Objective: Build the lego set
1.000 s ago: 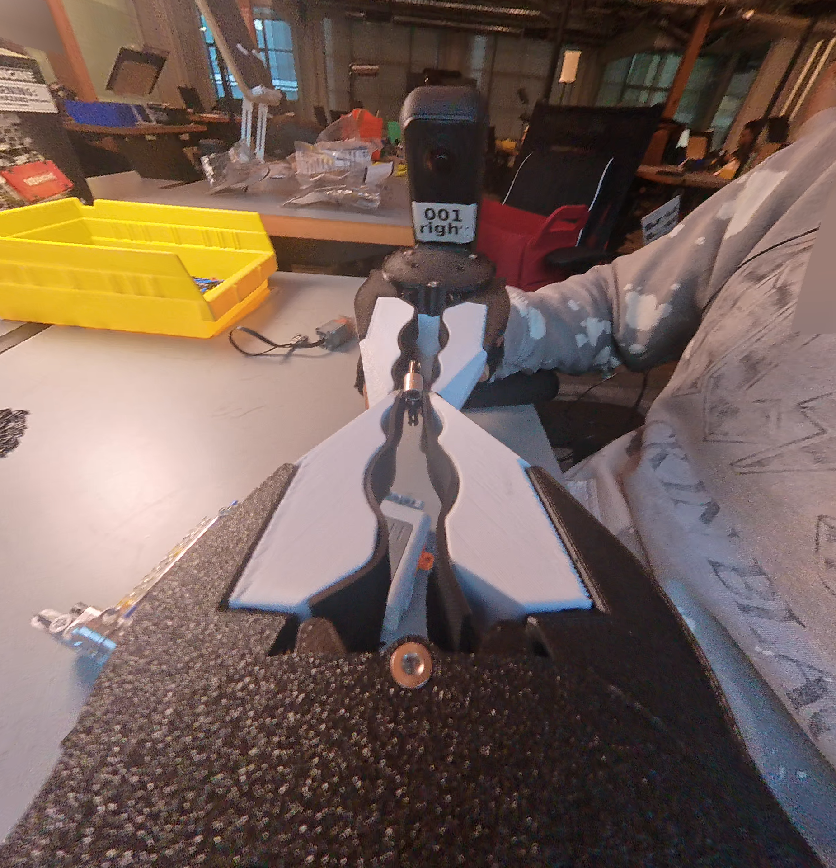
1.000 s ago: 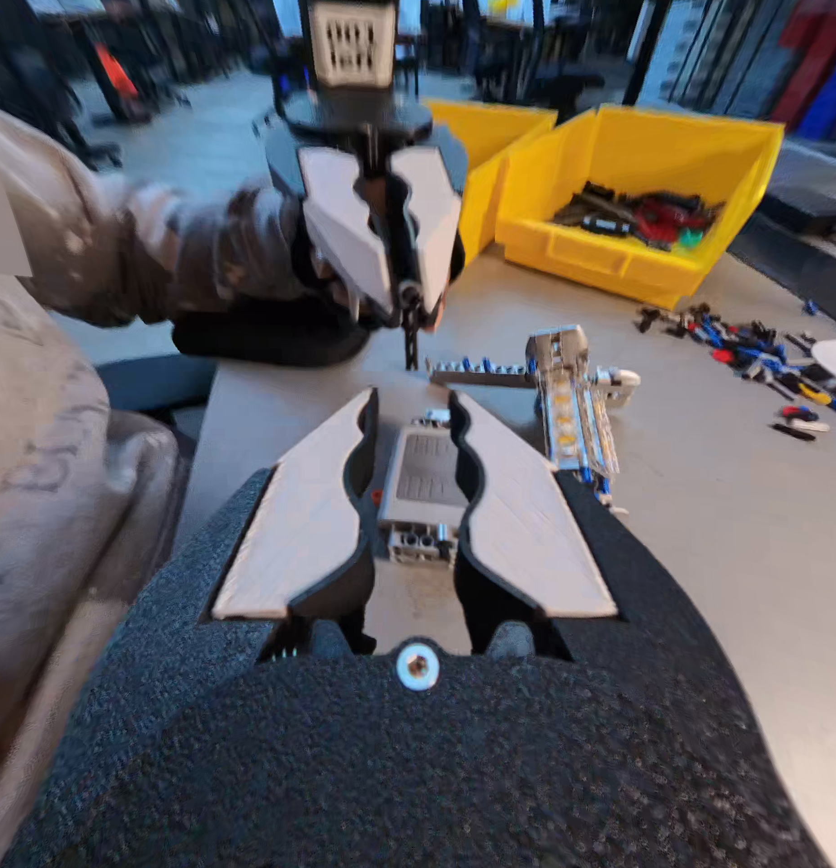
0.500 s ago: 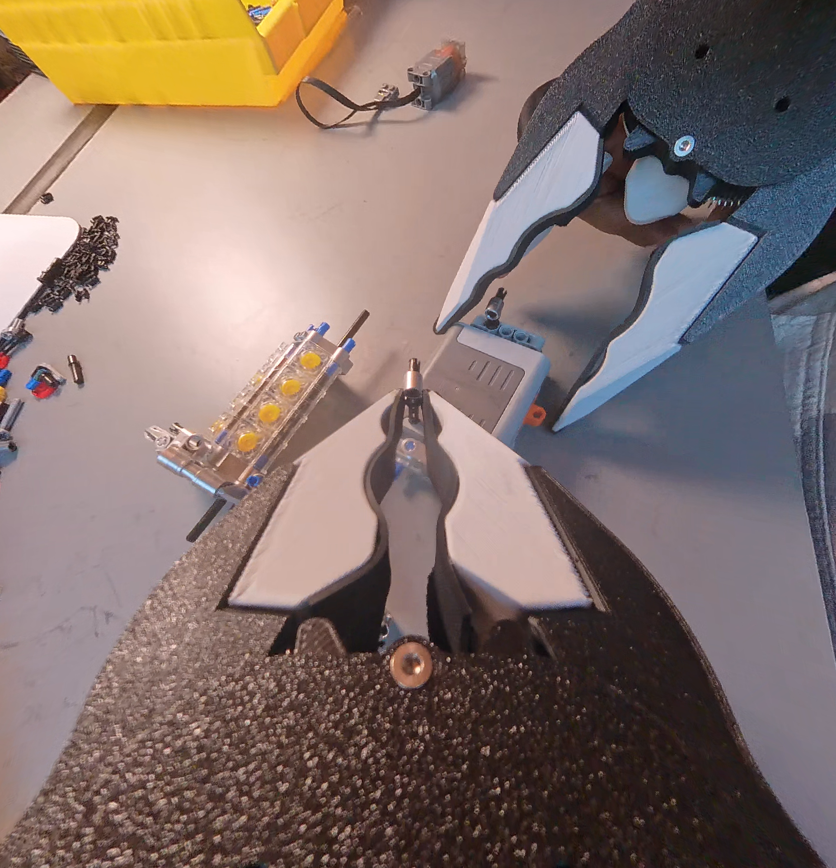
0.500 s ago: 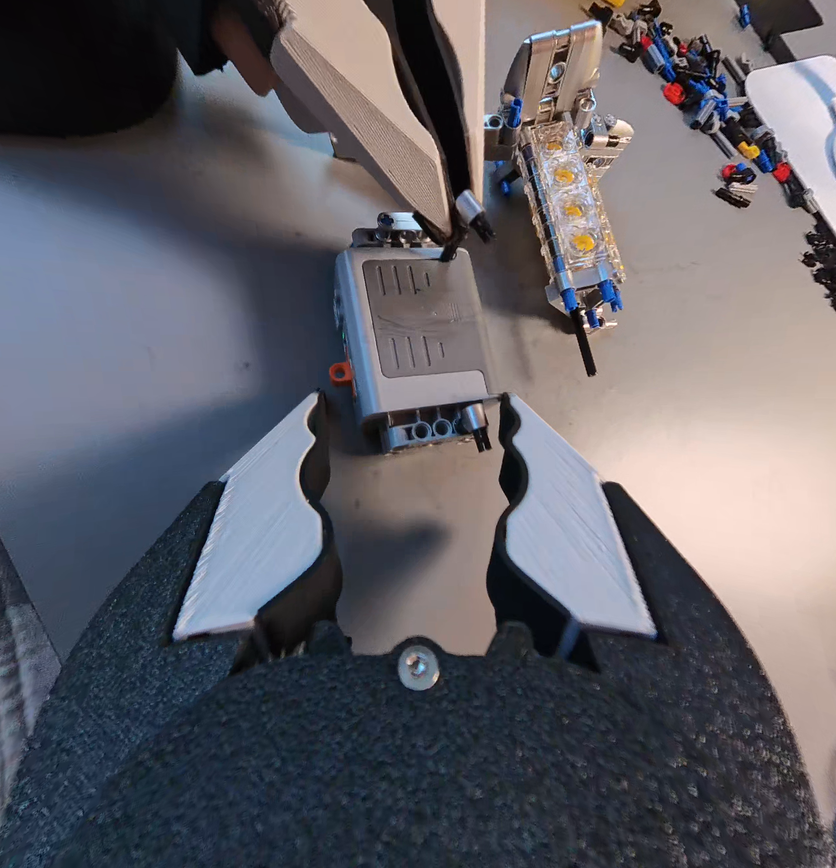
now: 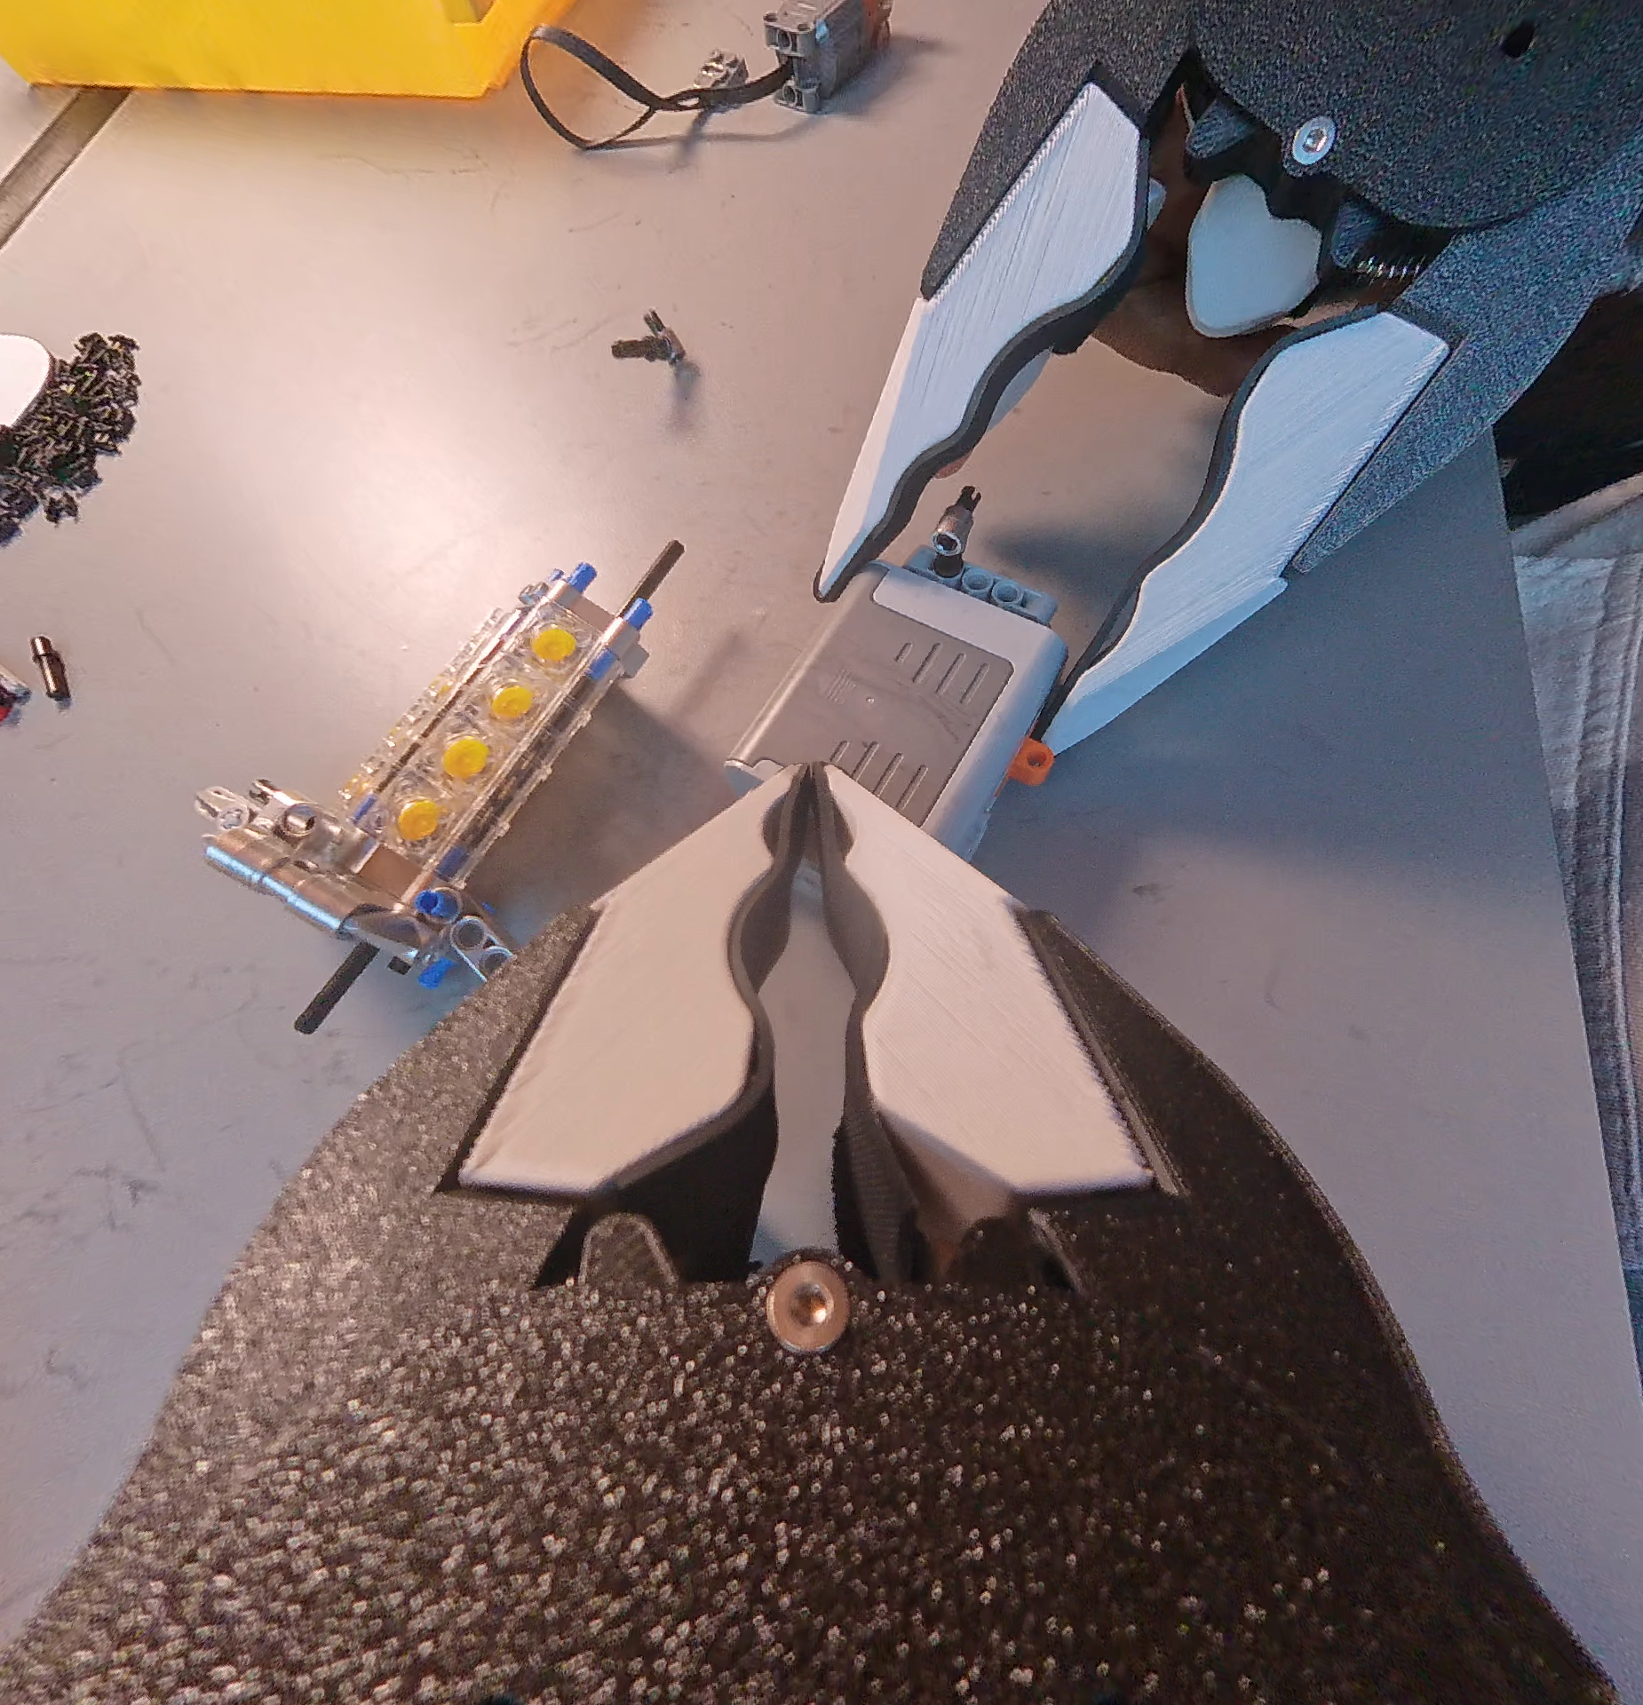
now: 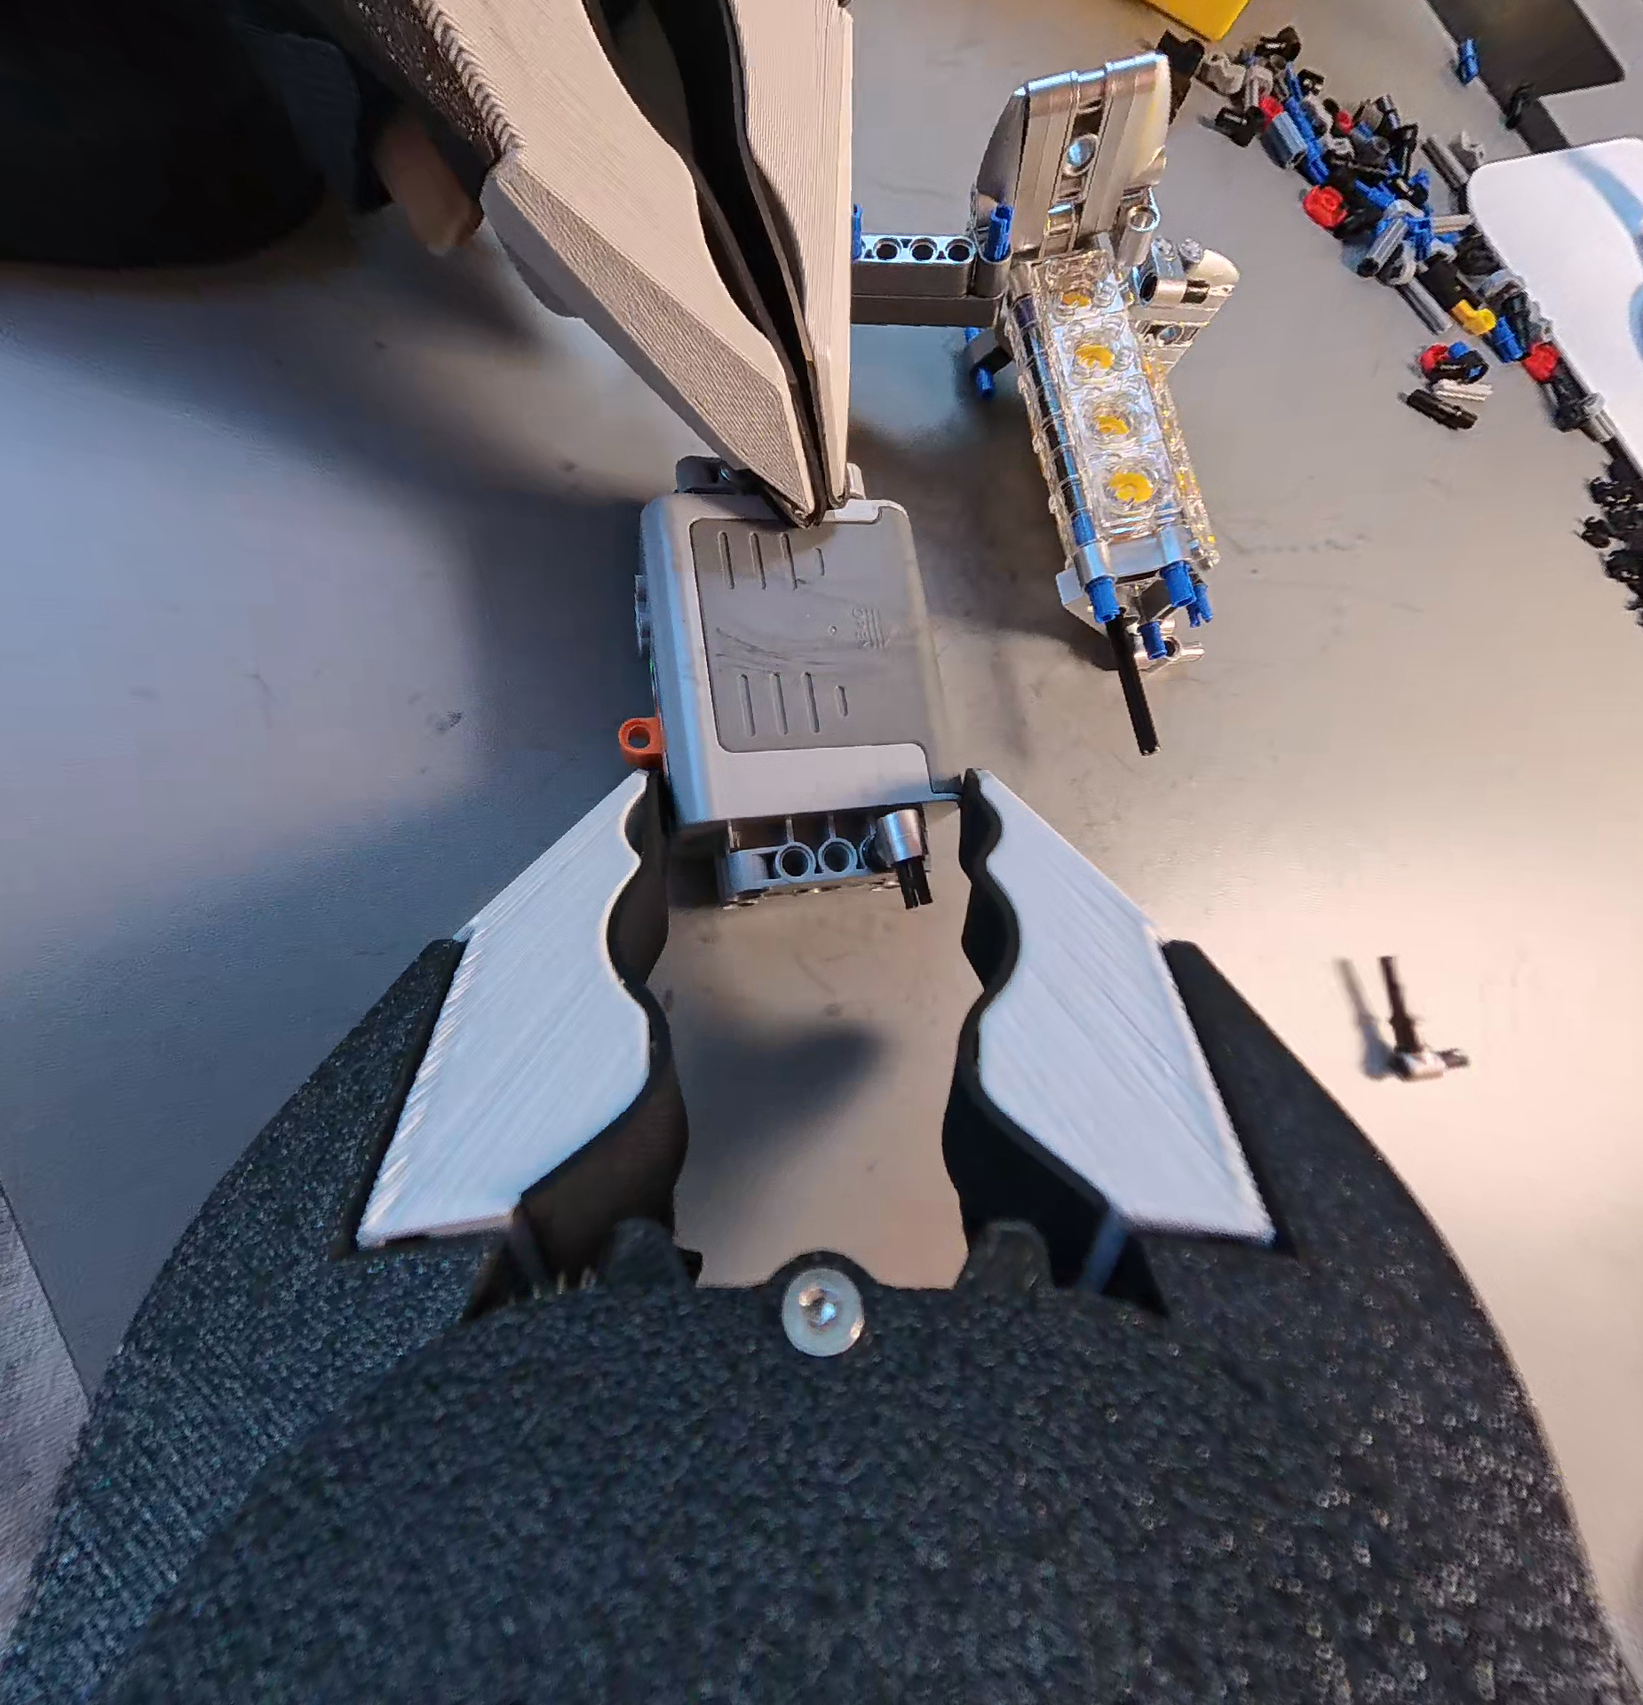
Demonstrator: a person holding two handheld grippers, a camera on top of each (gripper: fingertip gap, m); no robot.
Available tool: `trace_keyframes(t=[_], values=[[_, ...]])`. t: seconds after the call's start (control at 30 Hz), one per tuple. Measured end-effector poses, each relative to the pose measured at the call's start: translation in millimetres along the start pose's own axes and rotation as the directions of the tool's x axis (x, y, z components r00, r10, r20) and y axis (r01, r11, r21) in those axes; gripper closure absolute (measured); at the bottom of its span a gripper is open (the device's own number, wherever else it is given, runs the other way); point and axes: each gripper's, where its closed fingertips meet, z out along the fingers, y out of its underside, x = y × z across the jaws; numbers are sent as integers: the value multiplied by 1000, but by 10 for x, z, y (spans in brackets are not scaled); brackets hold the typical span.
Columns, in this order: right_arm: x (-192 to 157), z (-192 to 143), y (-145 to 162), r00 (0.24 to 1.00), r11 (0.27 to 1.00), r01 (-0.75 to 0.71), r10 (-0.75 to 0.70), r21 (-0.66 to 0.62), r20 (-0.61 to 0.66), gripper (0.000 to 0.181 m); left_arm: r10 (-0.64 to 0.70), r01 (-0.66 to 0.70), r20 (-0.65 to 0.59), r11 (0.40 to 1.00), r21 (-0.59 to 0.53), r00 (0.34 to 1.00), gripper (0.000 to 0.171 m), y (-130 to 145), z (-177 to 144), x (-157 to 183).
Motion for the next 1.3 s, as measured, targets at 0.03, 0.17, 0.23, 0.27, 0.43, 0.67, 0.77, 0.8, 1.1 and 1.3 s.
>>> trace_keyframes(t=[0.03, 0.17, 0.23, 0.27, 0.43, 0.67, 0.77, 0.8, 1.1, 1.3], values=[[-1, 1, 0, 1000, 1000, -5, 5, -1, 3, 119, -6, 6, -3, 1000, -2, 1000, 171, 0, 0, 1], [-4, 9, 2, 1000, 1000, -18, 18, -3, 15, 119, -15, 15, -3, 1000, -10, 1000, 171, 2, 0, 9], [-7, 13, 5, 999, 1000, -27, 28, -4, 22, 119, -16, 16, -1, 1000, -13, 1000, 171, 2, 0, 12], [-7, 14, 4, 999, 1000, -30, 30, -5, 24, 119, -18, 18, -1, 1000, -15, 1000, 171, 2, 0, 14], [-11, 21, 3, 999, 999, -36, 36, -6, 28, 119, -23, 23, 2, 999, -23, 1000, 171, 0, 2, 22], [-14, 33, -1, 999, 999, -39, 40, -6, 36, 118, -26, 26, 3, 999, -28, 1000, 171, -2, 10, 43], [-15, 34, -2, 999, 999, -39, 39, -8, 36, 118, -24, 24, 4, 999, -29, 1000, 171, -4, 11, 48], [-15, 34, -2, 999, 999, -39, 39, -9, 36, 118, -24, 24, 2, 999, -29, 1000, 171, -4, 11, 50], [107, -272, -55, 998, 1000, -8, 7, 12, 62, 115, -28, 27, -8, 999, -17, 1000, 171, -8, 11, 55], [1238, -689, 227, 980, 987, -161, 160, 0, -120, 142, -31, 31, -16, 999, -15, 999, 171, -13, 15, 61]])
